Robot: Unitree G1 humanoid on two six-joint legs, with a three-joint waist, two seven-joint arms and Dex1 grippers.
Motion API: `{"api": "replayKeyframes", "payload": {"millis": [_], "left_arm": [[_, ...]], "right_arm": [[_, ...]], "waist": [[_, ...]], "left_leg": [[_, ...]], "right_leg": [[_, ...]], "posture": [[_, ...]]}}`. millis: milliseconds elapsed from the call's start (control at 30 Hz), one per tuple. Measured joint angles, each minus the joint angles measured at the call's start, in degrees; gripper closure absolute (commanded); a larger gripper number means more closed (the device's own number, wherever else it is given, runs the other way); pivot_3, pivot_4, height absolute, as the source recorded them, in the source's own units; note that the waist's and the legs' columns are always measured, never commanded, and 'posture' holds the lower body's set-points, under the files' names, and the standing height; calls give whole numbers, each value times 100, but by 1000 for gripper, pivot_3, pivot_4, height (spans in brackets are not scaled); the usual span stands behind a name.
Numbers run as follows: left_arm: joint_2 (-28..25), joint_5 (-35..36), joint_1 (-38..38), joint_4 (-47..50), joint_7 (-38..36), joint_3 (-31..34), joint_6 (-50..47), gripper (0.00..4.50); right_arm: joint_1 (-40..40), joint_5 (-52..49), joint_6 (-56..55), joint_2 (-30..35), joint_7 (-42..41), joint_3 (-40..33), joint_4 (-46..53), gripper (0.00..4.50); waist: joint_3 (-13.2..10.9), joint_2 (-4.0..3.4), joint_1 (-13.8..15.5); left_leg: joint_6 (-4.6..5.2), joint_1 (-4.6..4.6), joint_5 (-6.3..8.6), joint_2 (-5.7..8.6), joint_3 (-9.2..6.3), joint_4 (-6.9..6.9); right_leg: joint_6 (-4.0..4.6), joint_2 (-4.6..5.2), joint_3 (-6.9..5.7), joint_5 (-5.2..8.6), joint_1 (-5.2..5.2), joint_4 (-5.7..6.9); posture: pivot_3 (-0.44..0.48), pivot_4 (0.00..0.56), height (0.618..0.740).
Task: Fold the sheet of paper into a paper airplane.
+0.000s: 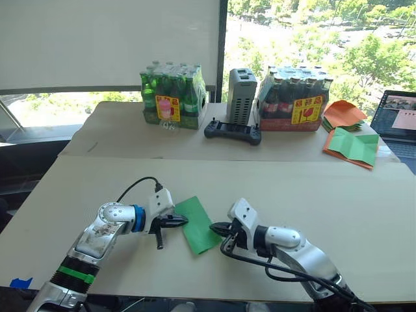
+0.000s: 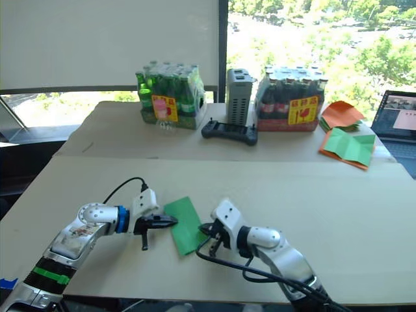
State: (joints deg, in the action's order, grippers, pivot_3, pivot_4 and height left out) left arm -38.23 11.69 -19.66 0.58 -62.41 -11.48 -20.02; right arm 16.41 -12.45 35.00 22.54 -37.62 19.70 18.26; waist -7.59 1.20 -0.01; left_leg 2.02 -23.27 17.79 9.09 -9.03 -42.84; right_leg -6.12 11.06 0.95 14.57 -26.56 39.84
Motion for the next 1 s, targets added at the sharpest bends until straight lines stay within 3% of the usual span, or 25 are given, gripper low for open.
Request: {"api": "replayKeyframes", "payload": {"millis": [233, 1000], "left_arm": [[-2, -26, 50, 25, 4, 2, 103, 4500], [-29, -80, 151, 140, 57, 18, 118, 4500]], "right_arm": [[652, 372, -339, -188, -126, 285, -1022, 4487], [1732, 1116, -916, -1247, 220, 369, -2802, 4487]], "waist": [[0, 0, -19], [1, -2, -91]], "left_leg": [[0, 0, 0, 3, -1, -1], [-7, 12, -4, 2, -1, -1]], "right_leg": [[0, 2, -2, 0, 0, 1], [2, -1, 1, 0, -3, 25]], "posture": [[0, 150, 675], [0, 150, 675]]}}
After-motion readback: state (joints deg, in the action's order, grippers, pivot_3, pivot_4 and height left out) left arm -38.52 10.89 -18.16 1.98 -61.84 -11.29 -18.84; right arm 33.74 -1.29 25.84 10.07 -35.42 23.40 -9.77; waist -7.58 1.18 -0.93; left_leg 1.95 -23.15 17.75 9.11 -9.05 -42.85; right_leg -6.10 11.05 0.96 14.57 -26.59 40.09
